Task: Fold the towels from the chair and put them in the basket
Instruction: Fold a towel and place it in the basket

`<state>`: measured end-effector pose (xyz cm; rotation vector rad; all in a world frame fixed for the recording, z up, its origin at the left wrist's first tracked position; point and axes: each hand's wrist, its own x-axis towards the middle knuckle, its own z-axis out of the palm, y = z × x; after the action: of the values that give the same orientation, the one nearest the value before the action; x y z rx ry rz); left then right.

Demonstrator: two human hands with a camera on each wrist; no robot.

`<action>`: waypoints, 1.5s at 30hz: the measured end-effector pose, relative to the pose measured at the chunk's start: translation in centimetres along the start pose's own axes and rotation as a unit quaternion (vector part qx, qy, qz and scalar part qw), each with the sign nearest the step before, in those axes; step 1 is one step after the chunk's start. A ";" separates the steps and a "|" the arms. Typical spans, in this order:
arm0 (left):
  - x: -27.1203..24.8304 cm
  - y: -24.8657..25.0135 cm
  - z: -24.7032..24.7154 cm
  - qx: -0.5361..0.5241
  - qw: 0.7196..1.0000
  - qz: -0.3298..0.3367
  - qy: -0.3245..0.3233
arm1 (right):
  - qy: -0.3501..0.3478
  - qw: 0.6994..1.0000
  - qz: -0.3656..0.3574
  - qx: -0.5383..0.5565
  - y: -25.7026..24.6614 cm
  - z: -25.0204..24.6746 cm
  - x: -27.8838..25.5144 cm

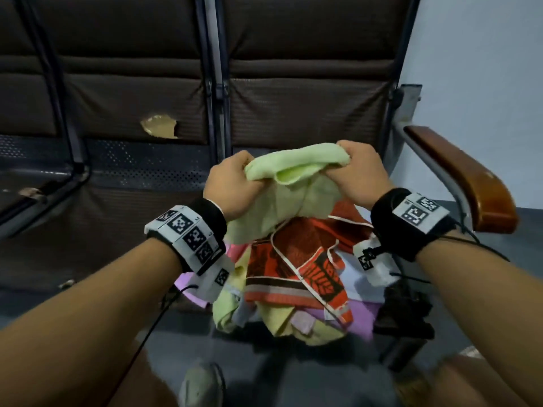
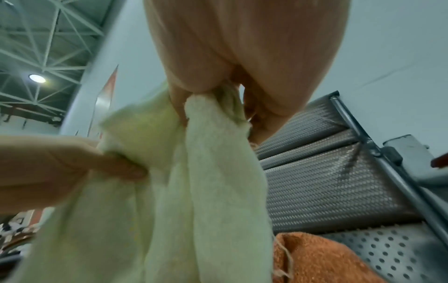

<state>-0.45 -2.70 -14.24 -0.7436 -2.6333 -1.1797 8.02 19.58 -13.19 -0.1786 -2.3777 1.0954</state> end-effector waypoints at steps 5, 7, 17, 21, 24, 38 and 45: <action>-2.2 -1.4 0.8 -0.077 0.997 0.000 -0.017 | -0.058 0.998 0.025 -0.021 0.7 0.5 -2.6; -2.8 -2.2 0.9 -0.142 0.988 -0.037 -0.053 | -0.072 0.994 0.047 -0.066 0.9 1.1 -3.8; -2.7 -3.5 0.6 -0.176 0.969 -0.095 -0.143 | -0.102 0.990 0.034 -0.096 0.1 3.0 -6.1; -3.6 -3.5 2.3 -0.078 0.969 0.035 -0.231 | -0.109 0.994 -0.019 -0.025 -0.5 4.6 -5.8; -3.2 -3.1 3.0 -0.069 0.975 0.053 -0.206 | -0.192 0.979 -0.023 -0.071 0.3 5.2 -5.2; -2.1 -1.6 4.5 -0.117 0.972 -0.015 -0.204 | -0.094 0.996 -0.003 0.000 1.2 4.1 -3.8; -1.2 -1.6 3.3 -0.135 0.990 -0.035 -0.011 | -0.066 0.945 0.157 -0.279 3.5 1.7 -4.0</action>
<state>-0.03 -1.61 -17.94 -0.7140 -2.5657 -1.5797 10.30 19.44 -18.28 -0.7208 -2.7962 0.5368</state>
